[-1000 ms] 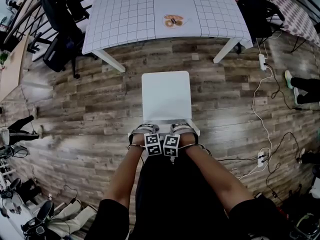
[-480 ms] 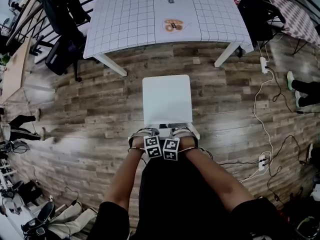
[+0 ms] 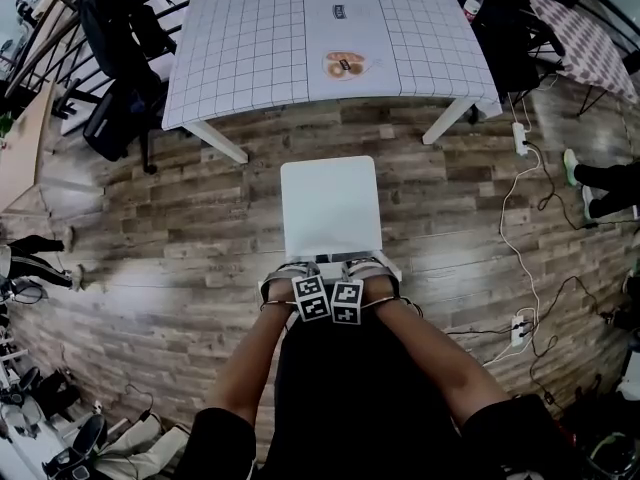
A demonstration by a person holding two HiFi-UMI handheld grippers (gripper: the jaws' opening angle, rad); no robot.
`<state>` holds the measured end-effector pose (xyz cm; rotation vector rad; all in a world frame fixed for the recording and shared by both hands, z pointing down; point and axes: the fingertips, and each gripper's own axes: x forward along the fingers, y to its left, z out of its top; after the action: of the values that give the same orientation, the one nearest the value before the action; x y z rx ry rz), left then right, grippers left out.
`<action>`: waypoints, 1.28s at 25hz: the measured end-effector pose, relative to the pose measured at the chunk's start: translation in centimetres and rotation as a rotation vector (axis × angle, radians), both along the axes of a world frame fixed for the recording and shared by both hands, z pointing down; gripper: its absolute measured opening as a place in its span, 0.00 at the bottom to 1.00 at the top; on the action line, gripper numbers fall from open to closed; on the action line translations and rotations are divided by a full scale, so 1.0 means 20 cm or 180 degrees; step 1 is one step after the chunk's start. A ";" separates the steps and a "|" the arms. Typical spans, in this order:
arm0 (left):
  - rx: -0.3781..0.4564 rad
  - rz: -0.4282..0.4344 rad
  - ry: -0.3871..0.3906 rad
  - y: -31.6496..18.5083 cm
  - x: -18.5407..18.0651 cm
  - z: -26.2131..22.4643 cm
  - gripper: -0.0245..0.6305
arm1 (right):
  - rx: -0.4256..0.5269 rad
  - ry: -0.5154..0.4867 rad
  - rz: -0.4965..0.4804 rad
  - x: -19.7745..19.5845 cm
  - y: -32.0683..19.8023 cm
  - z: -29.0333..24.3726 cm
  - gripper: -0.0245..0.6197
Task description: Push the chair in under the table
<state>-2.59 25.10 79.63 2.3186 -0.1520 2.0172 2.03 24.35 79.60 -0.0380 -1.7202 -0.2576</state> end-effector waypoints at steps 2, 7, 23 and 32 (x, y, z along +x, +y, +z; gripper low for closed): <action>-0.0067 0.0007 0.0010 -0.04 -0.03 -0.07 0.16 | -0.0053 0.0018 0.0006 -0.03 -0.04 -0.07 0.17; -0.0145 -0.0021 0.0032 -0.12 -0.06 -0.10 0.17 | -0.0089 0.0029 0.0018 -0.05 -0.12 -0.10 0.17; -0.0257 -0.0032 0.0029 -0.34 -0.12 -0.12 0.17 | -0.0137 0.0035 0.0063 -0.12 -0.33 -0.12 0.17; -0.0199 0.0151 0.0016 -0.52 -0.14 -0.13 0.16 | -0.0140 0.0041 0.0088 -0.14 -0.52 -0.14 0.16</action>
<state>-5.32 14.71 76.96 2.3109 -0.0336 2.0068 -0.72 14.04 76.89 -0.0481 -1.7124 -0.1987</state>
